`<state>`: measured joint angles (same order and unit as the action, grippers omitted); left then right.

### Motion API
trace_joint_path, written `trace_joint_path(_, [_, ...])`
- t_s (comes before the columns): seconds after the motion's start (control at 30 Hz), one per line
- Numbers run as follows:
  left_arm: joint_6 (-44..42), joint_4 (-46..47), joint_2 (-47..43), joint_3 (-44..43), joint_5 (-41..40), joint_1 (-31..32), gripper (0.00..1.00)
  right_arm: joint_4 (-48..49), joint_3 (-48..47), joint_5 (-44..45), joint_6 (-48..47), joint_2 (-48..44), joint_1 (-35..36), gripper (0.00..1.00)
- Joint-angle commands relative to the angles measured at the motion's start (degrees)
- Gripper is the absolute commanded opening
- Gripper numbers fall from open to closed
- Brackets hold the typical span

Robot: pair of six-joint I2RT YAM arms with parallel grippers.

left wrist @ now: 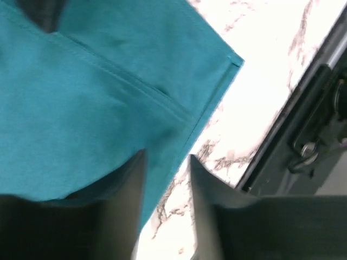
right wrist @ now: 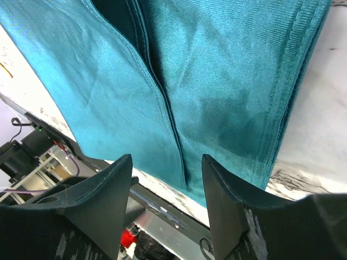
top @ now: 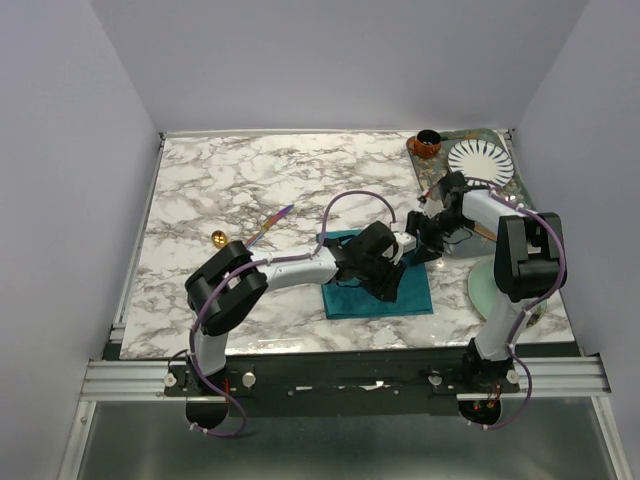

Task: Fold the napkin into a case and place the utensils inside
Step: Fold the rectangle-folded napkin at the center of the board.

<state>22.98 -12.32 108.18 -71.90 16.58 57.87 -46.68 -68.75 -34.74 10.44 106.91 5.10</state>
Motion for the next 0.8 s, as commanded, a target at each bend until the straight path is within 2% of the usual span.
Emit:
trace_joint_path(0.0, [-3.55, 0.90, -5.33, -0.35, 3.64, 0.23, 0.55, -1.05, -1.04, -0.15, -0.77, -1.71, -0.53, 0.63])
trace_joint_path(0.2, [-3.03, -0.60, -12.19, 4.39, 6.45, -4.68, 0.57, 1.05, 0.11, -1.29, 0.02, -1.71, -0.36, 0.60])
trace_joint_path(0.3, [-6.89, -0.78, -13.61, 5.89, 8.11, -9.60, 0.56, 1.76, 0.37, -1.56, 0.02, -1.53, -0.27, 0.57])
trace_joint_path(0.4, [-12.60, -0.08, -12.48, 5.11, 16.28, -16.28, 0.56, 2.55, 0.72, -1.21, -0.06, -2.15, -0.27, 0.53])
trace_joint_path(0.57, [-22.44, -1.74, -6.68, -4.90, 10.67, -17.96, 0.61, 4.31, 1.25, 0.20, 0.11, -2.85, -0.27, 0.44])
trace_joint_path(0.77, [-38.35, -6.65, 4.66, -19.66, 14.89, -17.70, 0.66, 5.45, 1.43, 0.38, 0.37, -2.94, -0.27, 0.42])
